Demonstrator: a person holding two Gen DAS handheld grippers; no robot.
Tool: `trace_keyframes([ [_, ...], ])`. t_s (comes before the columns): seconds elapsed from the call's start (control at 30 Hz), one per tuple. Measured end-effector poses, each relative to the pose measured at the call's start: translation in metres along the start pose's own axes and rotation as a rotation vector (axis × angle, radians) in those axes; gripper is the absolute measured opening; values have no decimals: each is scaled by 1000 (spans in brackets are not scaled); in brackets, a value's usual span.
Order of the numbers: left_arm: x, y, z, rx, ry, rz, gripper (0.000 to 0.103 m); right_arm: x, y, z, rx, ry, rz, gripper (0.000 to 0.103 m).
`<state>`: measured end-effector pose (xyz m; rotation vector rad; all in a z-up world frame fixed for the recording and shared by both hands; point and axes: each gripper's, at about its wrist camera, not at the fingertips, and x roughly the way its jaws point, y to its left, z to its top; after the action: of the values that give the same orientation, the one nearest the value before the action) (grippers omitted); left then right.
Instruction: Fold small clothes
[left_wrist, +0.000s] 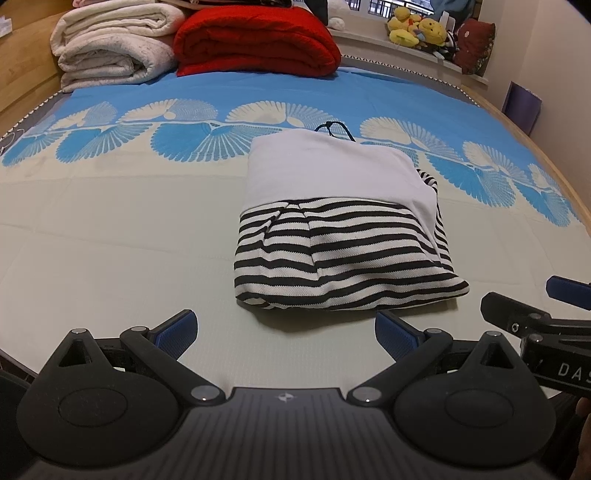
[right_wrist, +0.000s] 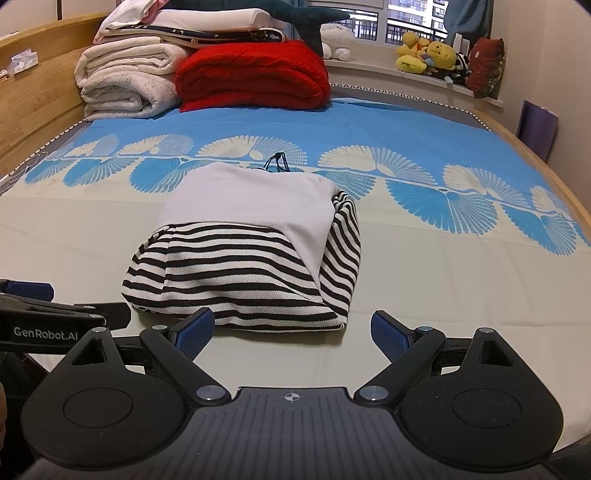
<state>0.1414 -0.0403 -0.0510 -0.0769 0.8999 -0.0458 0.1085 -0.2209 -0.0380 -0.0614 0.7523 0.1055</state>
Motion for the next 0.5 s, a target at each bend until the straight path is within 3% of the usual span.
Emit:
trace_keyframes([
  [0.5,0,2,2,-15,6,-6,102,1,-1,-1,-18,9,9,92],
])
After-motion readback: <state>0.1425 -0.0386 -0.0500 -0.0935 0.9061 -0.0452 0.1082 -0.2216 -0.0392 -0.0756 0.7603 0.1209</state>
